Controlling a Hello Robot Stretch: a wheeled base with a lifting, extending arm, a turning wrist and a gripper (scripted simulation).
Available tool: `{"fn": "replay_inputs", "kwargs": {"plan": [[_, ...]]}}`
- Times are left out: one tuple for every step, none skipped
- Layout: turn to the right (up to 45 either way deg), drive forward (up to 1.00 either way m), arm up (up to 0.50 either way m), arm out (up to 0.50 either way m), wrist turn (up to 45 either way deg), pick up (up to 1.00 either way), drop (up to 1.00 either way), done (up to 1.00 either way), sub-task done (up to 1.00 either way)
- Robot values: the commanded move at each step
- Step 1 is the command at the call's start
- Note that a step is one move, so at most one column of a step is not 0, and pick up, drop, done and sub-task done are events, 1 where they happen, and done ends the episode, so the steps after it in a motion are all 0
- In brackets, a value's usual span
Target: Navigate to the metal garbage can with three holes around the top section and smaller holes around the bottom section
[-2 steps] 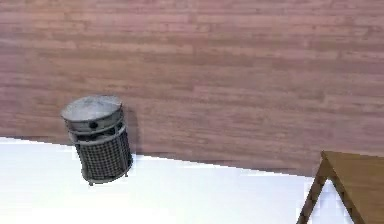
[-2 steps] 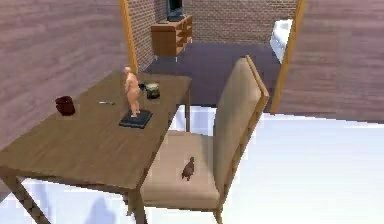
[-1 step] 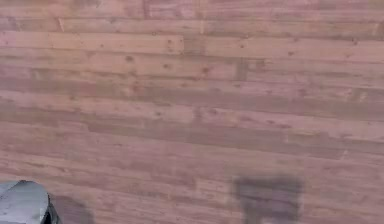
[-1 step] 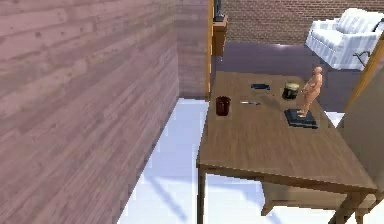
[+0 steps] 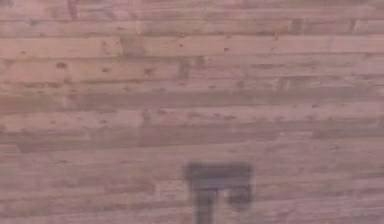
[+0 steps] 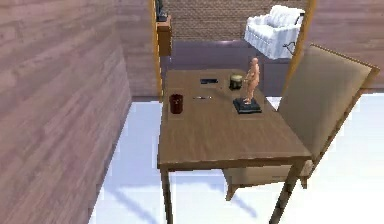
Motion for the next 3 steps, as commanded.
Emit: {"fn": "replay_inputs", "kwargs": {"plan": [[0.0,0.05,0.00,0.00,0.0,0.00,0.00,0.00,0.00],[-45.0,0.00,0.00,0.00,0.0,0.00,0.00,0.00,0.00],[-27.0,0.00,0.00,0.00,0.0,0.00,0.00,0.00,0.00]]}}
